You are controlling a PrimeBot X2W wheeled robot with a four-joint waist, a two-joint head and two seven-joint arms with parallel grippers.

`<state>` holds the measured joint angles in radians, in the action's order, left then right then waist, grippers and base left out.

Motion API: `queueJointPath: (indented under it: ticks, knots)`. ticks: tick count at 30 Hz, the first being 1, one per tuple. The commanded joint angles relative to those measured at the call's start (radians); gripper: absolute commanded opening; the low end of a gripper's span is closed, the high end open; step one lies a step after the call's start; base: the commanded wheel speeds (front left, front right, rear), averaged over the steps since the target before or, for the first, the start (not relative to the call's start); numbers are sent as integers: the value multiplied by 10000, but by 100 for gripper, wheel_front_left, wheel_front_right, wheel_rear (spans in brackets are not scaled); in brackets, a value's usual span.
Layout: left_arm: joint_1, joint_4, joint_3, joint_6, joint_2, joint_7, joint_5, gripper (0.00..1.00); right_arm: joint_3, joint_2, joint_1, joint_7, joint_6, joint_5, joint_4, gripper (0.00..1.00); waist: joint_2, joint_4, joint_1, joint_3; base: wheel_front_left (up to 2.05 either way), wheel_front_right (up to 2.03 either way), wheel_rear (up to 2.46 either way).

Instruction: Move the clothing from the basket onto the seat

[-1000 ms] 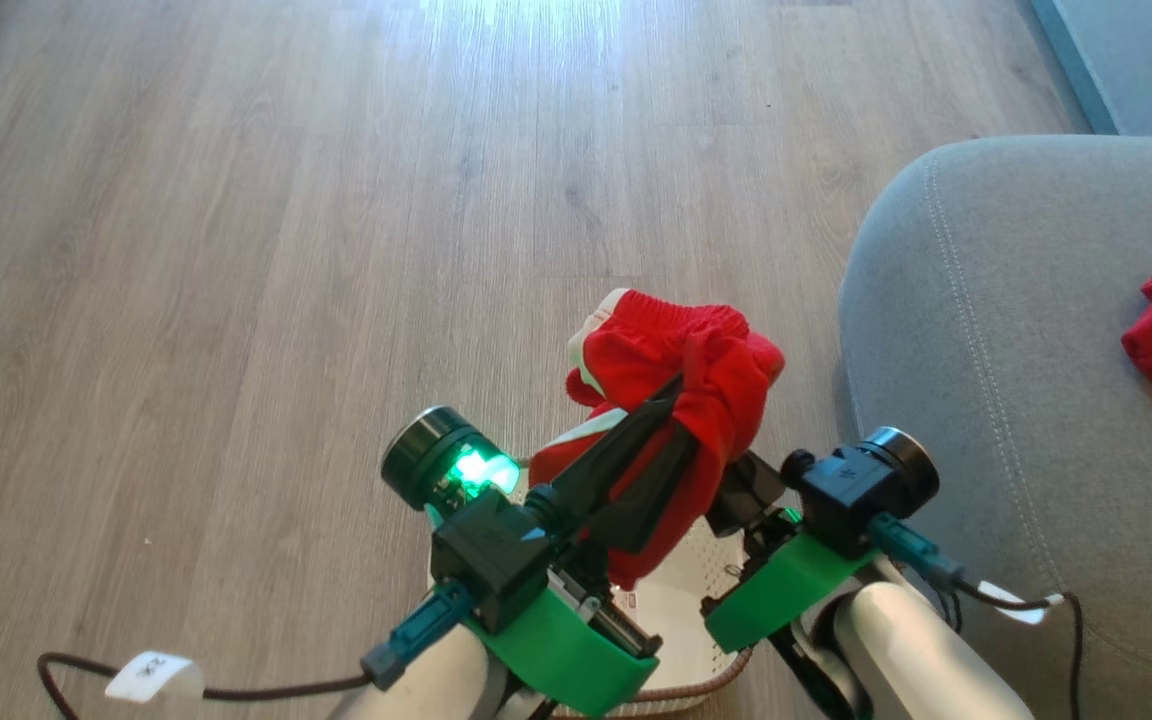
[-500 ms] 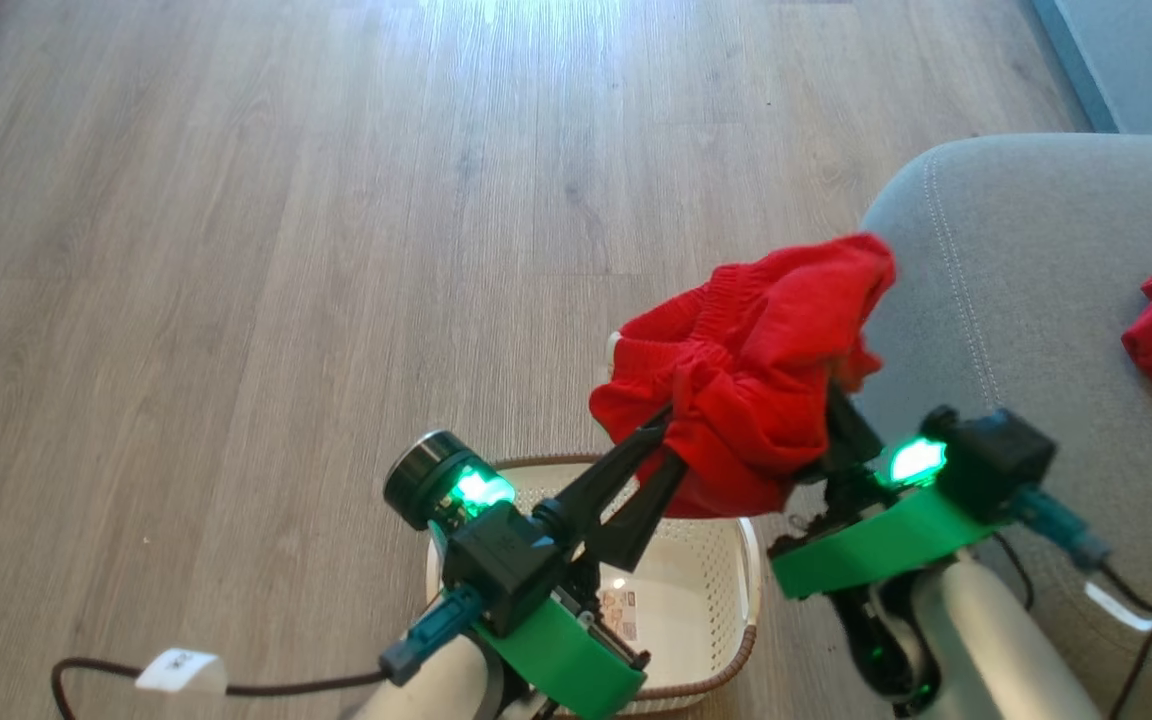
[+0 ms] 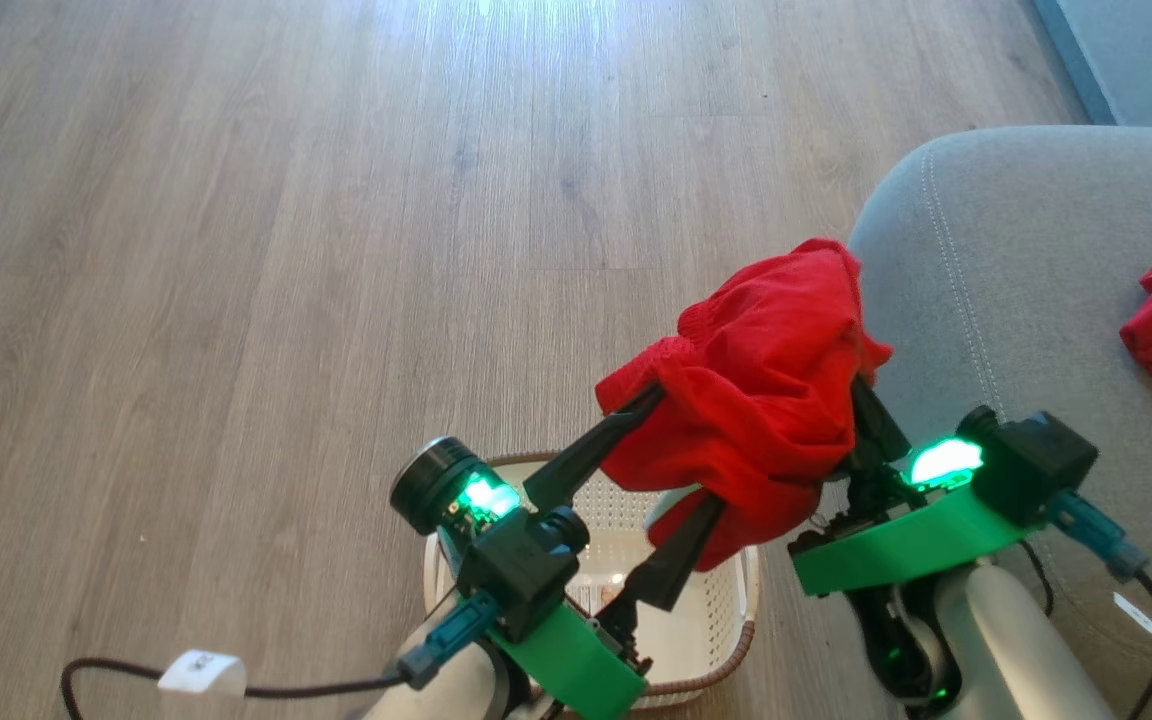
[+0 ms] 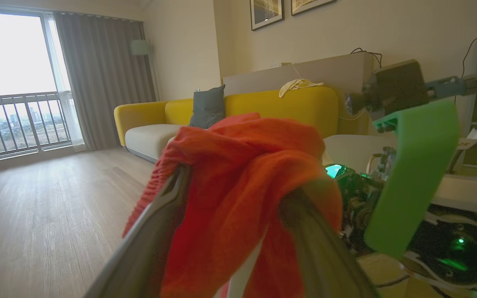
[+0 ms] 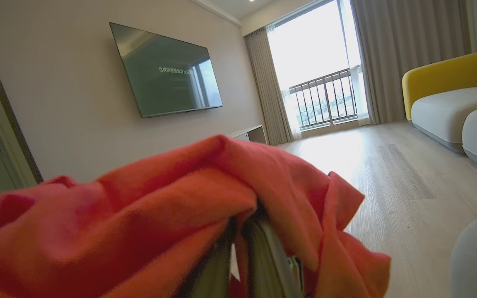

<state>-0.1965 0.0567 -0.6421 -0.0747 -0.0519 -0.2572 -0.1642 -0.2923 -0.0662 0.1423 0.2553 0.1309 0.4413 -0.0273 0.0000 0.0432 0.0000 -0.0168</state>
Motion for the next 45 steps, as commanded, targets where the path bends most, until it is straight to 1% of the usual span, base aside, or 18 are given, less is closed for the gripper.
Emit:
queueJointPath:
  ticks: [1, 10, 16, 21, 23, 29, 35, 41, 45]
  knots:
    - [-293, 251, 400, 84, 16, -45, 113, 100, -66, 159, 258, 65, -2, 43, 523, 0, 0, 1, 0, 6, 0, 0, 0]
    - [-161, -205, 459, 68, 16, -46, 401, 100, 685, 159, 246, 65, -2, 395, 1241, 0, 0, -19, 0, 13, 0, 0, 0]
    - [-73, -424, 565, 65, 16, -46, 556, 100, 1280, 160, 258, 65, -2, 429, 1680, 0, 0, -43, 0, 1, 0, 0, 0]
    - [20, -515, 709, 74, 16, -46, 645, 100, 1697, 160, 73, 65, -2, 61, 2163, 0, 0, -68, 0, -23, 0, 0, 0]
    - [94, -611, 878, 110, 16, -46, 721, 100, 1895, 160, -63, 65, -2, -287, 2328, 0, 0, -112, 0, -33, 0, 0, 0]
    - [224, -774, 1216, 312, 17, -46, 689, 100, 2476, 160, -420, 65, -2, -661, 2486, 0, 0, -226, 0, -22, 0, 0, 0]
    - [336, -823, 1411, 358, 17, -46, 679, 100, 3031, 160, -931, 65, -2, -988, 2558, 0, 0, -332, 0, -19, 0, 0, 0]
    - [505, -888, 1385, 186, 17, -46, 731, 100, 3804, 160, -1497, 65, -2, -974, 2514, 0, 0, -417, 0, -21, 0, 0, 0]
    - [626, -1034, 1286, 12, 17, -46, 816, 100, 4062, 160, -1919, 65, -2, -962, 2464, 0, 0, -456, 0, -9, 0, 0, 0]
